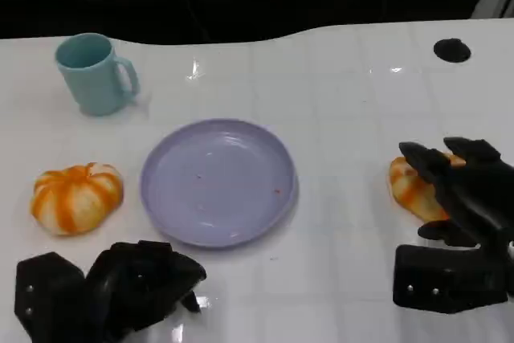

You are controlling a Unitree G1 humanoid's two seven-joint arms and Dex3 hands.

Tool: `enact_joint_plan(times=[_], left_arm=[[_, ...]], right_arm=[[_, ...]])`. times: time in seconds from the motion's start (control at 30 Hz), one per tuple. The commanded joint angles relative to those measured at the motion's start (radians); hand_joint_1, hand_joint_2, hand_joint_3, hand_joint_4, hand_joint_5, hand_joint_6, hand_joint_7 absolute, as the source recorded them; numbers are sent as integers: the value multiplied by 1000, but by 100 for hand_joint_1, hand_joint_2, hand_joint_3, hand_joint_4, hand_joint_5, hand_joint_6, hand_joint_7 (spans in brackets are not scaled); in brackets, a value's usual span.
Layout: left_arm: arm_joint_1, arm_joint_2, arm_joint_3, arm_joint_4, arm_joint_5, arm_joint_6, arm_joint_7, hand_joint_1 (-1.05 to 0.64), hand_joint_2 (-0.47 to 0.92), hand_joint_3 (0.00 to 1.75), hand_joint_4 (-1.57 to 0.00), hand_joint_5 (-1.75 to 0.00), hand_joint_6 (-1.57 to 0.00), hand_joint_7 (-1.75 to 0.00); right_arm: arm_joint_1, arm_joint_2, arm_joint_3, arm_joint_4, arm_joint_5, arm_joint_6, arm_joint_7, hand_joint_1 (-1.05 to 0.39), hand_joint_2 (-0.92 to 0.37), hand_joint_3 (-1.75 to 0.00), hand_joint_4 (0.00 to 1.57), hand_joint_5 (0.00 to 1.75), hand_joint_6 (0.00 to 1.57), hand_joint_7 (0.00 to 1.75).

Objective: Grasp the bread from the table and place it into the plate.

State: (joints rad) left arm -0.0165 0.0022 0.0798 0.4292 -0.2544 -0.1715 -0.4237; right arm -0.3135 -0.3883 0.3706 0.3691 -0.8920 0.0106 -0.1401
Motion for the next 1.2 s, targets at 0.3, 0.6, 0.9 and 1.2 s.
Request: enact_joint_plan(times=[0.3, 0.6, 0.9, 1.2], left_arm=[[23, 12, 1, -20, 4, 10, 5, -105, 63, 26, -89, -151, -153, -36], [24, 11, 3, -25, 0, 20, 7, -105, 62, 26, -89, -152, -153, -37], [19, 10, 4, -15, 3, 11, 6, -105, 62, 27, -89, -152, -153, -37], [20, 8, 3, -20, 4, 16, 10, -105, 62, 27, -89, -151, -153, -37]], right_arm=[[-99, 19, 52, 198, 15, -3, -48, -33, -85, -1, 20, 26, 36, 3], [-140, 33, 44, 345, 77, -212, -320, -5, -86, -18, 96, 141, 130, 28], [-181, 34, 80, 424, 70, -289, -460, -8, -38, -111, 87, 175, 78, 159], [-195, 34, 82, 417, 79, -342, -534, -9, -36, -113, 95, 175, 82, 160]])
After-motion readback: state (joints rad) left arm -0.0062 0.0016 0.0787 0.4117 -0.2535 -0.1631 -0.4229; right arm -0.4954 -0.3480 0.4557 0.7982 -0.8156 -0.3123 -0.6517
